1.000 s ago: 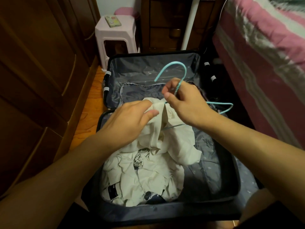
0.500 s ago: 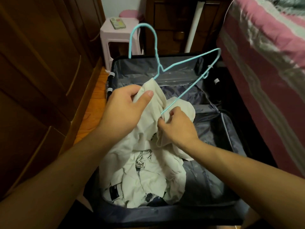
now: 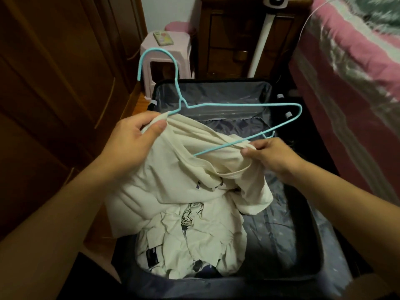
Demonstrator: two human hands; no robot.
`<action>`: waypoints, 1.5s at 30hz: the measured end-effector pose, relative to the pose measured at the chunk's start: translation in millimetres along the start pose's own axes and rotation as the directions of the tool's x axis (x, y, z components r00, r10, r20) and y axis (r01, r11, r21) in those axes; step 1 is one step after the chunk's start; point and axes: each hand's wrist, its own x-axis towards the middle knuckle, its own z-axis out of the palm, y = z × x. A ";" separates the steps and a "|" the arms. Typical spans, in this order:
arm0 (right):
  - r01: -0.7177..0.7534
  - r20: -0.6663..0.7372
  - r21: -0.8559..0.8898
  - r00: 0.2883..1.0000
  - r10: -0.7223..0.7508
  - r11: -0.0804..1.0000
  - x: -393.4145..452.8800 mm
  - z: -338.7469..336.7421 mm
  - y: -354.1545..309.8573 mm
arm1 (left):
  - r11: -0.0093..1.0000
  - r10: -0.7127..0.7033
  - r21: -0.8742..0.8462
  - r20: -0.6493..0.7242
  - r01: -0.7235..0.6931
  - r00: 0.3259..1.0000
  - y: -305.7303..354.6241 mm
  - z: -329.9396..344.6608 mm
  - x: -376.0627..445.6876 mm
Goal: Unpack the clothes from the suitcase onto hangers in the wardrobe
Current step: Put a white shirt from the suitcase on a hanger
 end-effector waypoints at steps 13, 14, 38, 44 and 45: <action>0.176 -0.281 -0.232 0.929 -0.239 0.957 23.7 -38.5 -19.6 | 0.993 0.068 0.098 0.046 -0.072 0.997 -17.4 2.7 7.3; 0.170 -0.271 -0.213 0.936 -0.225 0.962 24.0 -35.3 -18.7 | 0.996 0.041 0.073 0.058 -0.046 0.997 -19.5 2.8 5.3; 0.136 -0.308 -0.479 0.899 -0.311 0.867 17.0 -20.9 -7.9 | 0.991 0.039 0.131 -0.075 -0.029 0.996 -22.1 34.5 2.3; 0.087 -0.300 -0.517 0.913 -0.275 0.851 18.1 -14.6 -2.5 | 0.986 0.020 0.167 -0.167 0.008 0.986 -11.6 47.6 -1.5; 0.096 -0.301 -0.510 0.911 -0.282 0.855 18.9 -15.7 -2.0 | 0.983 0.029 0.184 -0.154 -0.001 0.988 -8.3 49.2 -2.2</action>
